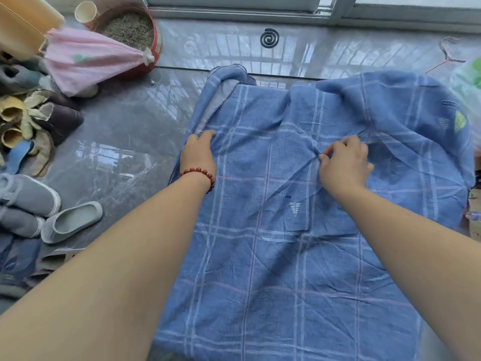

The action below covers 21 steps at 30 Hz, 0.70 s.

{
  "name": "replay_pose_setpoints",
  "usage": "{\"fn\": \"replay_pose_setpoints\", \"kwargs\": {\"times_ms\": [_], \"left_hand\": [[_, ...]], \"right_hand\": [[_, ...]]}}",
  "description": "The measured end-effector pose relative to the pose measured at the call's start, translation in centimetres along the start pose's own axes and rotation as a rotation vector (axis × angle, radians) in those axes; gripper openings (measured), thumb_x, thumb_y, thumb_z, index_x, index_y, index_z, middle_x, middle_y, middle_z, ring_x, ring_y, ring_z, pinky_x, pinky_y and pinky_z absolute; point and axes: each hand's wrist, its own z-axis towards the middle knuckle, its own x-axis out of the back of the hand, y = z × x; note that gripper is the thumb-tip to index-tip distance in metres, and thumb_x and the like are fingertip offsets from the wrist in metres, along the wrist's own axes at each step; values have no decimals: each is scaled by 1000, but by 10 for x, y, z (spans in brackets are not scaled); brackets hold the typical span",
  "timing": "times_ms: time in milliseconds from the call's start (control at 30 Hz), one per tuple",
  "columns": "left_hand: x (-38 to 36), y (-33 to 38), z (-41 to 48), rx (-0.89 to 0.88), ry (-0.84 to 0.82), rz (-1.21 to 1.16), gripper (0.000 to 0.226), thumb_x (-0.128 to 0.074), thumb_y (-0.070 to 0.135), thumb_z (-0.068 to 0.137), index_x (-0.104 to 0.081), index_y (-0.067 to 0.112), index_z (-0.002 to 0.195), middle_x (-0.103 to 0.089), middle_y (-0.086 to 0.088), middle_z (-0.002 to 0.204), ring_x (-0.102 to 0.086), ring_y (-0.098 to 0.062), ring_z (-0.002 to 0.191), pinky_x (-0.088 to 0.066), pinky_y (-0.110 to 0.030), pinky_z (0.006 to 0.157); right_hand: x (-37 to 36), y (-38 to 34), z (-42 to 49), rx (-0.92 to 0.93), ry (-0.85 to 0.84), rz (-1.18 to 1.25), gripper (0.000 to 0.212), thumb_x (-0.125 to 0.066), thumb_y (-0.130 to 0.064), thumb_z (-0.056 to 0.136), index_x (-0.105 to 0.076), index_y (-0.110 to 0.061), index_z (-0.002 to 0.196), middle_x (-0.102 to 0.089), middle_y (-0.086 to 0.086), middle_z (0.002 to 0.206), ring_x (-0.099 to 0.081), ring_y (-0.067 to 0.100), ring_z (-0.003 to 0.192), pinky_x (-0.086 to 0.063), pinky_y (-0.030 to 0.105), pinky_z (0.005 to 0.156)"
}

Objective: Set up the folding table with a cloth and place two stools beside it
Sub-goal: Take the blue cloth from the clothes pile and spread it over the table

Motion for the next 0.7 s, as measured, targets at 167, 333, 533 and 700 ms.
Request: {"fn": "replay_pose_setpoints", "kwargs": {"times_ms": [167,333,533,700], "left_hand": [[14,-19,-1,21,-25,61,64,-44,-9,84,-43,25,137,-38,-16,128,-48,-34,108,-39,-33,92],[25,-35,-3,94,-74,193,60,-53,-2,84,-43,23,138,-41,-24,134,-45,-43,116,-41,-43,92],[25,-46,-17,108,-49,106,63,-47,-1,86,-34,23,142,-37,-16,135,-44,-36,112,-38,-38,91],[10,-9,-17,-183,-120,129,53,-42,20,98,-23,25,147,-14,-8,155,-13,-28,141,-21,-40,114]], "right_hand": [[-4,1,-16,17,-39,-39,11,-55,-24,92,-50,-21,83,-42,5,117,-36,25,112,-30,42,90],[-16,-7,-39,74,-94,-62,9,-55,-25,91,-58,-17,88,-42,4,115,-35,24,111,-29,40,85],[-25,-13,-59,95,-67,-44,10,-52,-24,92,-56,-16,96,-44,3,116,-37,23,111,-30,41,91],[-14,-3,-52,160,-36,-6,42,-52,-33,93,-46,-13,129,-34,3,142,-31,24,130,-31,46,102]]}}
